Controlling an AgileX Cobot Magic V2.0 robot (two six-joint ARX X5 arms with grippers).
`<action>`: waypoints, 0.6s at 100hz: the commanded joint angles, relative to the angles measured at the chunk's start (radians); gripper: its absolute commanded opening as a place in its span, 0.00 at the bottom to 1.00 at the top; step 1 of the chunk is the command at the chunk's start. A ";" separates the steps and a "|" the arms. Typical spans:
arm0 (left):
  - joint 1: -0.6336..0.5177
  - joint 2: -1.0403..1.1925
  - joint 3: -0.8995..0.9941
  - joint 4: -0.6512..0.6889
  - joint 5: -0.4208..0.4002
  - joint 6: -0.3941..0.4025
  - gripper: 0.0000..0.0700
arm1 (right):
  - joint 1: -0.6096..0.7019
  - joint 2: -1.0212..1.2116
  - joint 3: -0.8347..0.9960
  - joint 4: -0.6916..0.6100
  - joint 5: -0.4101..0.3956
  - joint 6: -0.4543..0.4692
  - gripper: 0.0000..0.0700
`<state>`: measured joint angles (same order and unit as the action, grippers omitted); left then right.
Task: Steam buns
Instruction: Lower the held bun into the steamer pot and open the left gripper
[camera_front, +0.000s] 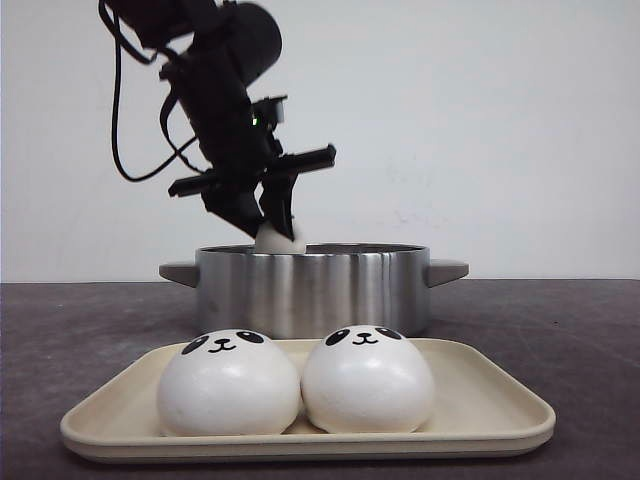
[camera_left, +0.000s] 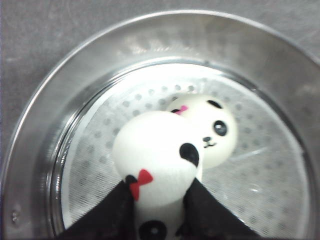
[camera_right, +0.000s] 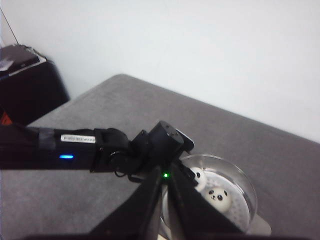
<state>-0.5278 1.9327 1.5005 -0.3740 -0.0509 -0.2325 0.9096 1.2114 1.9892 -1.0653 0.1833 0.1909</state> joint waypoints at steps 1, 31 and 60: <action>0.000 0.029 0.032 0.014 -0.003 0.003 0.15 | 0.012 0.008 0.024 -0.004 -0.002 0.011 0.02; 0.004 0.039 0.032 0.037 -0.003 0.004 0.85 | 0.012 0.003 0.024 -0.030 0.001 0.011 0.02; 0.004 0.035 0.040 0.014 -0.002 0.004 0.98 | 0.012 -0.004 0.024 -0.053 0.002 0.011 0.02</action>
<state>-0.5194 1.9495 1.5017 -0.3527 -0.0525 -0.2306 0.9096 1.2011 1.9892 -1.1145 0.1841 0.1913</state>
